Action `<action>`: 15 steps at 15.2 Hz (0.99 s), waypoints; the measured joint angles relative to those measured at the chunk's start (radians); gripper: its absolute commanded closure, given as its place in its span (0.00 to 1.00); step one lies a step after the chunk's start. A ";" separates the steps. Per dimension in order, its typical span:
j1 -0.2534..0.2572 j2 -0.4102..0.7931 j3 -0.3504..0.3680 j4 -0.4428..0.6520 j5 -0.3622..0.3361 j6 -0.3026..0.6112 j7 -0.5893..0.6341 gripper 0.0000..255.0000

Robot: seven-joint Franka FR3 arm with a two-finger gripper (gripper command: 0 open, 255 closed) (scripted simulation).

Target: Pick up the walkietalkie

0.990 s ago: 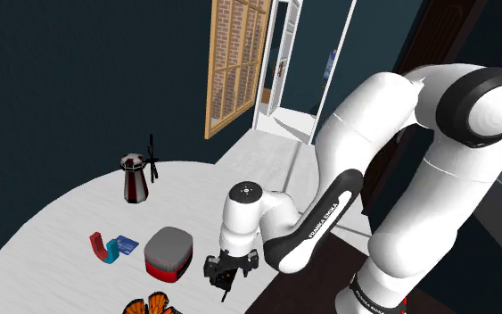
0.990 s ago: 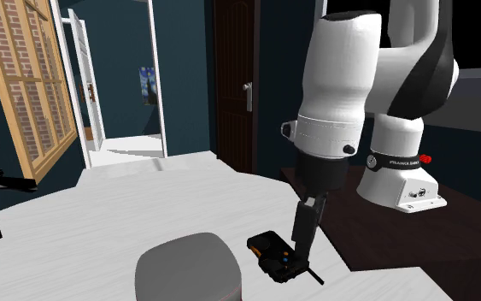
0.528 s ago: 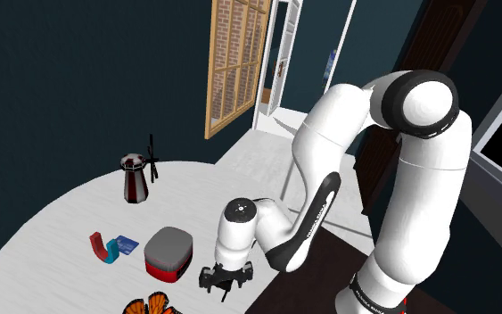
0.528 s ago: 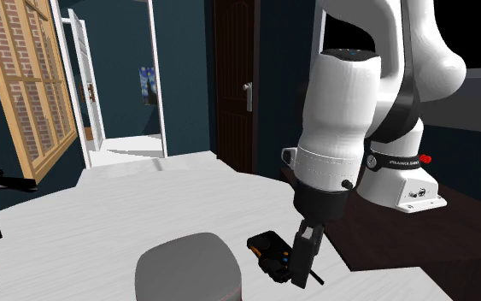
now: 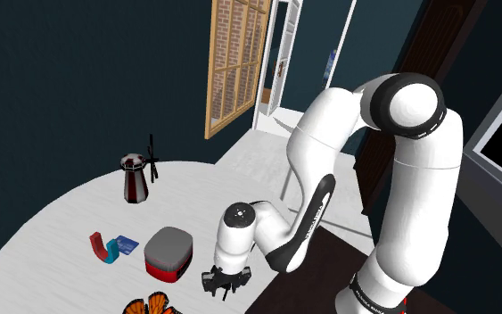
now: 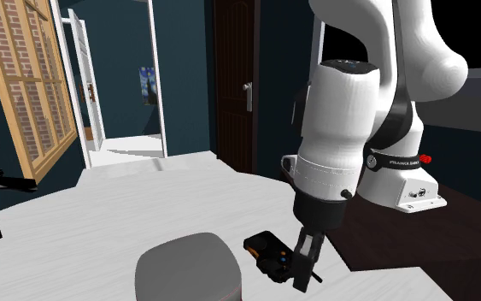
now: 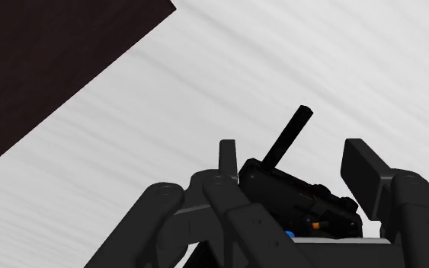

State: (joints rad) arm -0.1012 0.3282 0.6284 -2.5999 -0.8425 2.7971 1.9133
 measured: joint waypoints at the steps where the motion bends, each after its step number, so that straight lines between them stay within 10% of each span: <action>1: 0.000 0.000 0.000 0.000 0.000 0.000 0.000 1.00; 7: -0.026 -0.023 0.030 -0.012 0.039 -0.005 -0.032 1.00; 15: -0.185 -0.178 0.247 -0.061 0.349 -0.050 -0.265 1.00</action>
State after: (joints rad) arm -0.2861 0.1497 0.8758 -2.6610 -0.4936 2.7473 1.6483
